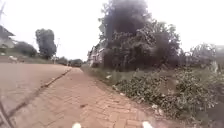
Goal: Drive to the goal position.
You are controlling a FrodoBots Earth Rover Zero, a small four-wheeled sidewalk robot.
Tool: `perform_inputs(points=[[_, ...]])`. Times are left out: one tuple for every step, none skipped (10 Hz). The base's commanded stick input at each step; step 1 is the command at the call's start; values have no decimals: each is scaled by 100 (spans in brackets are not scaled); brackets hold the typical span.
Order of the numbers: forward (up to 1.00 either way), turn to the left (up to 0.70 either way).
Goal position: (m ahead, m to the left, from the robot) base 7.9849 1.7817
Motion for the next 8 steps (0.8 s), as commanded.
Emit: perform_inputs(points=[[50, 0], [50, 0], [50, 5], [50, 15], [50, 20], [50, 9], [50, 5], [50, 7]])
